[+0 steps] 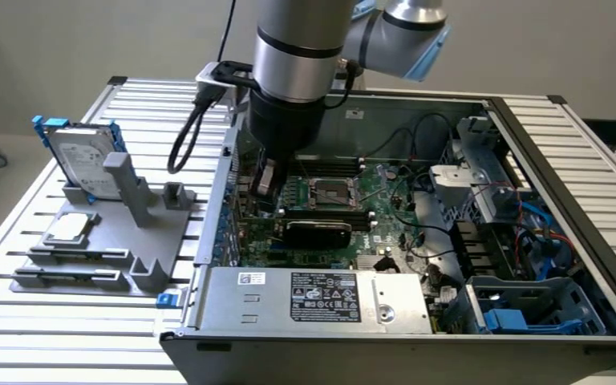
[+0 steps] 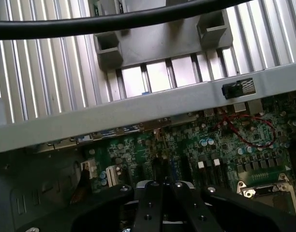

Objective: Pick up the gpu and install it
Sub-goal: 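Press down on the gpu until it lock into place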

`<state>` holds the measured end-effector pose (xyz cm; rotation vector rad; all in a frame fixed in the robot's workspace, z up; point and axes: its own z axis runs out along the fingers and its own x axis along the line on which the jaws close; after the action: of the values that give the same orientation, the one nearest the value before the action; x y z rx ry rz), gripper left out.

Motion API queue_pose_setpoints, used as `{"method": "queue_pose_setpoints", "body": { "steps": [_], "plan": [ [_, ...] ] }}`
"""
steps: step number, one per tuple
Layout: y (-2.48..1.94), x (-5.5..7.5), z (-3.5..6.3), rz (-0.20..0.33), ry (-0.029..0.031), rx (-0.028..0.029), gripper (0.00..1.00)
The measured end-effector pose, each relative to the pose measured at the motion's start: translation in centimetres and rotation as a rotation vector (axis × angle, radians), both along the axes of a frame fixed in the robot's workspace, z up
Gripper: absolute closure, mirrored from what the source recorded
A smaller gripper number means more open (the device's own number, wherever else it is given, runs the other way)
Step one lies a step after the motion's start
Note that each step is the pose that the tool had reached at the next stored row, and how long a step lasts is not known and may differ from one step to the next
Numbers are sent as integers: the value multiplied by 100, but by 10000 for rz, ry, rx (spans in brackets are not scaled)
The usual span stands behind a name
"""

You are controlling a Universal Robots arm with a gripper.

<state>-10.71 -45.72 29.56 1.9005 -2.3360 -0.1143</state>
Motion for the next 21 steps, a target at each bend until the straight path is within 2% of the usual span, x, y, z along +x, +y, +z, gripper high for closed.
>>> {"method": "queue_pose_setpoints", "body": {
  "steps": [1, 3, 4, 6, 9, 11, 17, 21],
  "plan": [
    [0, 0, 0, 73, -107, 33, 89],
    [0, 1, 1, 223, -279, 131, 89],
    [0, 1, 2, 296, -350, 187, 89],
    [0, 4, 4, 425, -451, 312, 89],
    [0, 17, 8, 559, -527, 477, 89],
    [0, 27, 7, 642, -572, 526, 89],
    [0, 74, 9, 863, -675, 564, 89],
    [0, 128, 9, 985, -702, 574, 89]
  ]
}}
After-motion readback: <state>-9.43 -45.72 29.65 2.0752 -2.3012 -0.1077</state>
